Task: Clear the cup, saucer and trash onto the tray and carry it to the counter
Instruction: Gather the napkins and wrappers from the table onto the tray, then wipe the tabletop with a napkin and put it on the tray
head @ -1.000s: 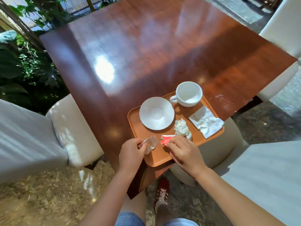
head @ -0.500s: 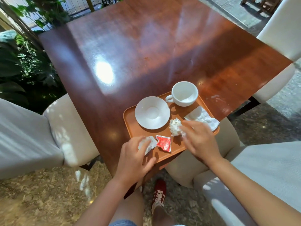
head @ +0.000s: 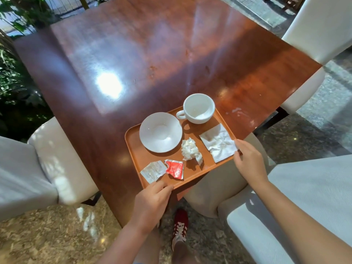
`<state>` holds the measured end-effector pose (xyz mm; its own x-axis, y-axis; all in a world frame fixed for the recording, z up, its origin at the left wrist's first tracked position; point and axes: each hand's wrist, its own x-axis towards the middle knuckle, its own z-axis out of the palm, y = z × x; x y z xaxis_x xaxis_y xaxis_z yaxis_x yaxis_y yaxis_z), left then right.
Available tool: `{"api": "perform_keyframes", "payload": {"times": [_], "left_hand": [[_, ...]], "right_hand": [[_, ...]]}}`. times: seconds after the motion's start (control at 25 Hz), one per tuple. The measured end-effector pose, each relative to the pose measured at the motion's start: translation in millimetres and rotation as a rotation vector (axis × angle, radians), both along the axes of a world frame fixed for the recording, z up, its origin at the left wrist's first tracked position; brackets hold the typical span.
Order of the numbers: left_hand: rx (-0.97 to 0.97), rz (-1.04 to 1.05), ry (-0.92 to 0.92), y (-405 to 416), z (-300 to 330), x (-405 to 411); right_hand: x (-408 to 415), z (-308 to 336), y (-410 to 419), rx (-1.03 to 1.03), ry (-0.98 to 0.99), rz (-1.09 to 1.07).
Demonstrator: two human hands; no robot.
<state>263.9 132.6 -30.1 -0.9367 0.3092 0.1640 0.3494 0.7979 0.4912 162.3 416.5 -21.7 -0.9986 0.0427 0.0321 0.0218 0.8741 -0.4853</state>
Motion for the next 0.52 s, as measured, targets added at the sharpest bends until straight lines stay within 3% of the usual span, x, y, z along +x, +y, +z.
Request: {"api": "perform_keyframes", "payload": {"times": [0.16, 0.52], "left_hand": [[-0.077, 0.086, -0.039, -23, 3, -10], [-0.152, 0.229, 0.085, -89, 0, -41]], "right_hand": [[-13, 5, -26, -0.011, -0.011, 0.003], [-51, 8, -102, 0.076, -0.015, 0.135]]}}
